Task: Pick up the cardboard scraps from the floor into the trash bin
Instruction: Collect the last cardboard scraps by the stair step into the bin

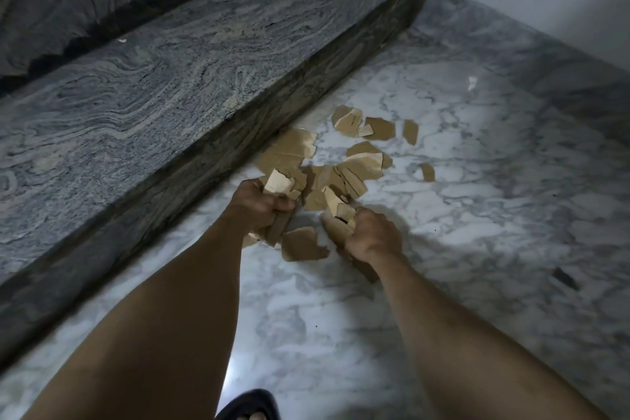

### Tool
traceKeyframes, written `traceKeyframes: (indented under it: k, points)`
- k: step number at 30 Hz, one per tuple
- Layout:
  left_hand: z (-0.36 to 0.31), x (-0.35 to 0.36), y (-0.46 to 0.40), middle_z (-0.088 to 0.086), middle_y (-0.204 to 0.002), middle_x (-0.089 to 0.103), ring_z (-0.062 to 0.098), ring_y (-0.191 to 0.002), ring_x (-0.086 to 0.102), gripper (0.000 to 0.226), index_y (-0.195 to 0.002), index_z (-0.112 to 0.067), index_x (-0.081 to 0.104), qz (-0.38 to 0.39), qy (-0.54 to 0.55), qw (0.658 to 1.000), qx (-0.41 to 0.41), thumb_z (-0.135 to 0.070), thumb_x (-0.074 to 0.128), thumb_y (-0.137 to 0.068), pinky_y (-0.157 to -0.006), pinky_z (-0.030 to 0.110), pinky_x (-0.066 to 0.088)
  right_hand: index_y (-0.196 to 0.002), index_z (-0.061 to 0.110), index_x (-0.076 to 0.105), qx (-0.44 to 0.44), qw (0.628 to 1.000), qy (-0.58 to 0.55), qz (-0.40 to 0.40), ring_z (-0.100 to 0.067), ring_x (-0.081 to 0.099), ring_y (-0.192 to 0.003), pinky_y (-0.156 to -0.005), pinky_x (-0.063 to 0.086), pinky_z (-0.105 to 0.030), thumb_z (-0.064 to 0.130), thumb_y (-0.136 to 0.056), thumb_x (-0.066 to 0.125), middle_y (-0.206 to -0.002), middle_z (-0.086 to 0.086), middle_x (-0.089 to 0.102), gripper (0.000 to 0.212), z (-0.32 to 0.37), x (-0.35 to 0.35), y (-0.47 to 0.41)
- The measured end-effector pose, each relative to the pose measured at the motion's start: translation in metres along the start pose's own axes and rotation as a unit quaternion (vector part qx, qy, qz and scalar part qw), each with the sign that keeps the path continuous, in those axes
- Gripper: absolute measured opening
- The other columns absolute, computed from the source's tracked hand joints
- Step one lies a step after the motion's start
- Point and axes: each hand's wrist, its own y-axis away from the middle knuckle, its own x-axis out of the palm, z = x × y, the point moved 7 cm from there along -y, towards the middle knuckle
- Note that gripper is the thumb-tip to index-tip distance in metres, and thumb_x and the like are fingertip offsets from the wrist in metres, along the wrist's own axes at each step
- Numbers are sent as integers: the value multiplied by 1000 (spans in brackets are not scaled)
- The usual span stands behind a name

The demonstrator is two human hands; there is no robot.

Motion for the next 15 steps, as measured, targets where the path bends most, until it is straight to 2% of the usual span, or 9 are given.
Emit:
traceKeyframes:
  k: [3,4,5,7,8,9,10,13,15]
  points:
    - [-10,-2,10,11,-95,70,22,-83,65,30,-102,2,69,34,-42,998,14,10,79,-74,-65,18,55,-117,20,62,41,997,-64,32,-32,64,-109,-87,54,-35,20,-74,79,-114,-7,69,46,-11,-5,-2]
    - [-14,-4,12,10,-94,71,21,-83,67,32,-101,1,70,43,-66,997,11,7,82,-72,-69,20,57,-115,21,64,53,994,-85,33,-32,65,-107,-87,55,-36,22,-70,82,-112,-7,70,48,-15,-8,-3]
    - [-19,-5,13,10,-98,73,24,-89,69,41,-103,1,69,54,-92,994,12,0,88,-66,-79,25,58,-114,21,65,62,992,-108,30,-32,66,-105,-87,55,-37,23,-66,85,-109,-6,71,52,-18,-13,-4]
    - [-23,-4,14,12,-111,73,30,-106,67,91,-117,2,65,75,-157,985,19,-28,102,-38,-98,40,54,-111,19,66,76,986,-146,22,-31,66,-102,-88,56,-40,24,-60,90,-106,-6,71,57,-23,-21,-10]
    - [-21,-5,9,11,-115,71,31,-110,66,115,-122,0,62,82,-179,980,23,-41,102,-22,-100,43,53,-111,16,65,80,983,-164,17,-31,66,-102,-88,56,-41,23,-60,90,-106,-6,69,57,-24,-27,-12]
    - [-19,-5,6,10,-115,71,31,-110,65,123,-123,-2,62,84,-200,976,21,-46,100,-14,-99,44,54,-112,15,64,84,980,-183,11,-31,65,-102,-89,56,-41,22,-62,90,-107,-6,68,57,-26,-32,-16]
    - [-23,-4,14,9,-114,71,29,-109,65,115,-120,-3,63,80,-223,971,21,-45,99,-18,-98,44,54,-113,15,63,87,976,-200,5,-31,65,-102,-90,55,-42,20,-63,90,-107,-6,68,57,-26,-36,-18]
    - [-23,15,40,6,-106,72,24,-99,67,65,-109,-5,69,81,-292,952,28,-23,96,-53,-94,39,55,-111,15,62,87,969,-233,-4,-31,65,-104,-92,55,-43,17,-61,90,-110,-7,68,58,-23,-40,-25]
    - [0,36,48,4,-109,68,21,-98,65,65,-111,-11,67,82,-371,924,40,-25,95,-55,-88,34,56,-109,14,62,87,968,-234,-8,-32,66,-103,-91,55,-43,17,-61,90,-111,-10,70,55,-22,-38,-27]
